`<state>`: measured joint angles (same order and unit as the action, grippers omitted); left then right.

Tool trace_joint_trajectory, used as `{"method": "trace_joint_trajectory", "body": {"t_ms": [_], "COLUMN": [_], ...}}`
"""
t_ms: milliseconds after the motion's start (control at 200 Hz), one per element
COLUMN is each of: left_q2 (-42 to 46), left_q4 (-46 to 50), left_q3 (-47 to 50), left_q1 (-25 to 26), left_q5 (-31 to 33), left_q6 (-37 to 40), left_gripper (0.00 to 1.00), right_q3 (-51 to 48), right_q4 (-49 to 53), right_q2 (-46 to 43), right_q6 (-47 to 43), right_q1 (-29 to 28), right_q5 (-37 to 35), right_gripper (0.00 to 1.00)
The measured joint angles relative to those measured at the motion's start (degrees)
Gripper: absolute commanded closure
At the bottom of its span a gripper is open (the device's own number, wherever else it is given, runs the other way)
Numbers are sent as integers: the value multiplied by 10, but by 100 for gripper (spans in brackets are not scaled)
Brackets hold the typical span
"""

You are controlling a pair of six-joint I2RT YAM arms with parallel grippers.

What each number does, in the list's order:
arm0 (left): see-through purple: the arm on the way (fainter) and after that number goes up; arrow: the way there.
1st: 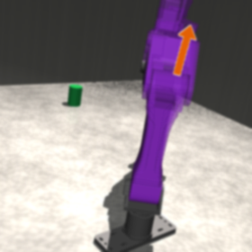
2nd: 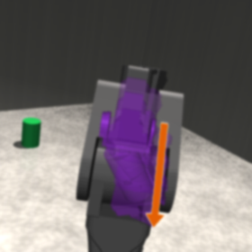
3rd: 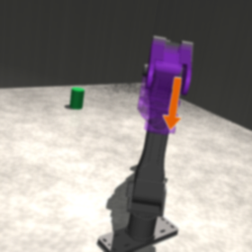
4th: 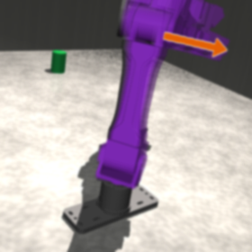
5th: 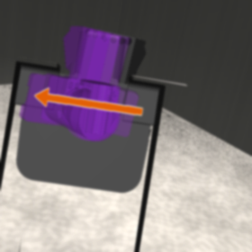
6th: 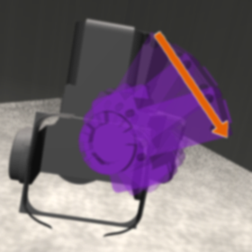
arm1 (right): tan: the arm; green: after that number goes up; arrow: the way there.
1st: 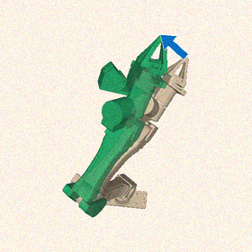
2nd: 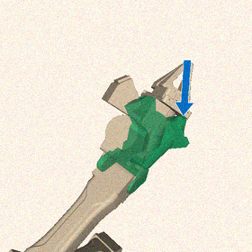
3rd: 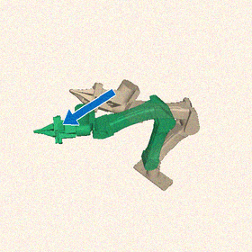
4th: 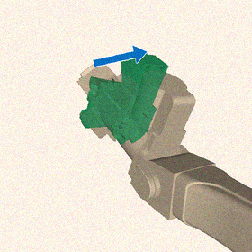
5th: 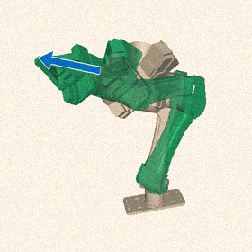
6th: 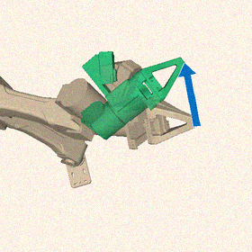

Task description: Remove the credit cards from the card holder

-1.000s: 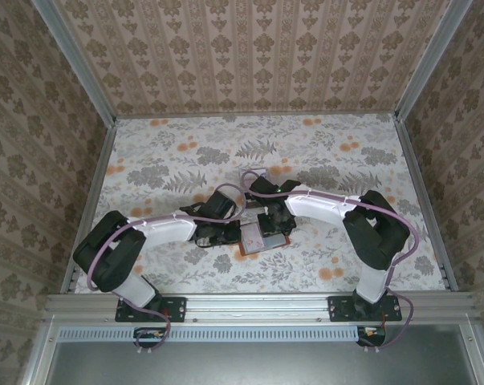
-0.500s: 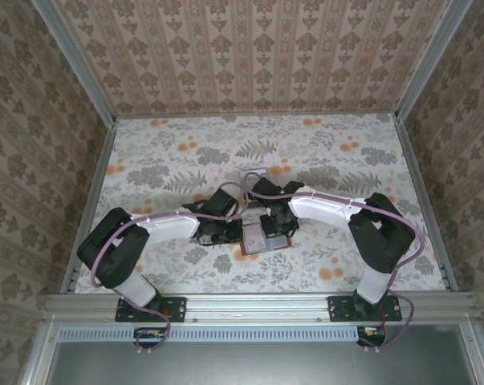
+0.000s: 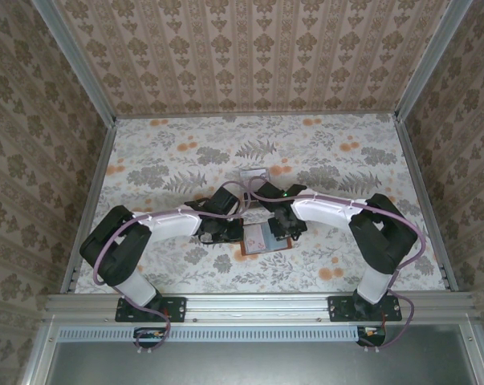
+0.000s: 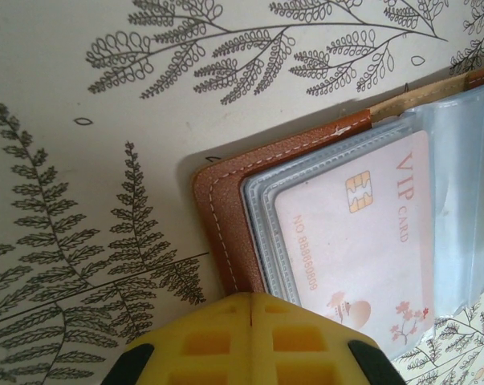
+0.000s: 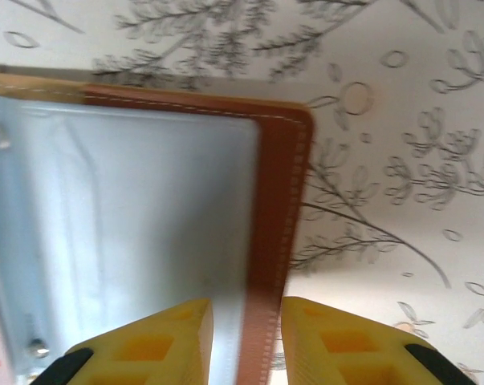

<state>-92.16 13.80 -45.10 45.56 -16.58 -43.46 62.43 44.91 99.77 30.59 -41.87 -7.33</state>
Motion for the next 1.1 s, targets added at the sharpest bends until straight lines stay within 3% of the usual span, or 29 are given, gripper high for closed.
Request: {"method": "trace_joint_trajectory", "body": {"t_ms": [325, 865, 1100], "left_q2": [0, 31, 2], "left_q4": [4, 17, -20], "left_q3": [-2, -3, -4], "left_q1": [0, 0, 6], "left_q5": [0, -13, -37], "left_q6": [0, -10, -21], "left_gripper": [99, 97, 97], "right_q3": [-2, -3, -16], "right_q4": [16, -115, -163], "right_q2": [-38, -41, -8], "right_q6": [-2, 34, 48], "right_q1": [6, 10, 21], "right_q5": [-5, 225, 276], "right_gripper": [72, 81, 81]}}
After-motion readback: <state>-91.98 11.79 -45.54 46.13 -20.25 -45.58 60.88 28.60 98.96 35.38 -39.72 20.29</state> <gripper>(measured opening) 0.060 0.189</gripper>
